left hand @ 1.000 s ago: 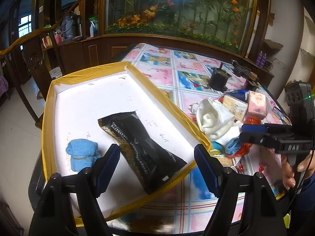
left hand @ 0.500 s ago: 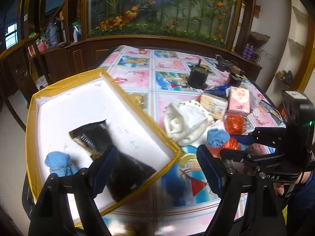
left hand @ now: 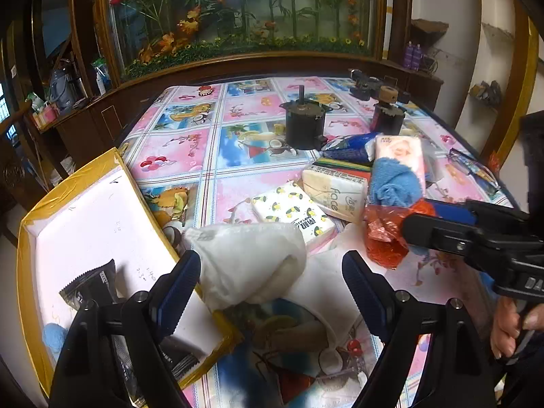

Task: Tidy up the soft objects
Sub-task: 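Grasp the white cloth with the left tool while the right tool grasps the blue towel with orange bag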

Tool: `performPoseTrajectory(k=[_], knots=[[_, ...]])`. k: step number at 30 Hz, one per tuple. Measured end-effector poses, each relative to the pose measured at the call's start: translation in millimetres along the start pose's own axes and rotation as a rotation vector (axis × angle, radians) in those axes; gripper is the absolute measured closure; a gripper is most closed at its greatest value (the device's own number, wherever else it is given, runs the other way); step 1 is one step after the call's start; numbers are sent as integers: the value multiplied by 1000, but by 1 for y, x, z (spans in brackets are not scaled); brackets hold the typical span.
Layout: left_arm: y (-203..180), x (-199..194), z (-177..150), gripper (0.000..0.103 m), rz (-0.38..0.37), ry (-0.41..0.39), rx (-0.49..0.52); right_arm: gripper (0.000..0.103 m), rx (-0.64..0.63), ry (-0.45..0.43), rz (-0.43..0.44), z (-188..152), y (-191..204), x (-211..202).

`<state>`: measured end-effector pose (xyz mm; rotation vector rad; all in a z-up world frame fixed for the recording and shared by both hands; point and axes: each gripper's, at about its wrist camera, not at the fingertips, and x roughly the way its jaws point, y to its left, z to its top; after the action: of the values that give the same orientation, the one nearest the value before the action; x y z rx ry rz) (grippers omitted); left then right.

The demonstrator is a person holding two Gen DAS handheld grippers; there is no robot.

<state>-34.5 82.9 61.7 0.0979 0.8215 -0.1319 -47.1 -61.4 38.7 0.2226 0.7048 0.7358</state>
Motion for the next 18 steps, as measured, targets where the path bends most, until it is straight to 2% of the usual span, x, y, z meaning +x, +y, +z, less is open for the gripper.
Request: performPoseTrajectory(k=[5, 7, 9, 11, 14, 18], knots=[[-6, 16, 4, 20, 15, 22, 2, 63, 3, -11, 11, -1, 2, -4], [-8, 23, 4, 28, 32, 30, 8, 63, 6, -19, 13, 0, 0, -5], [-7, 30, 3, 48, 39, 49, -1, 62, 13, -23, 16, 0, -1, -7], [-5, 37, 2, 61, 24, 72, -18, 62, 23, -27, 16, 0, -4, -8], [-6, 42, -1, 76, 27, 69, -22, 62, 31, -35, 12, 0, -6, -10], [-8, 32, -2, 79, 0, 42, -32, 62, 39, -47, 0, 0, -7, -12]])
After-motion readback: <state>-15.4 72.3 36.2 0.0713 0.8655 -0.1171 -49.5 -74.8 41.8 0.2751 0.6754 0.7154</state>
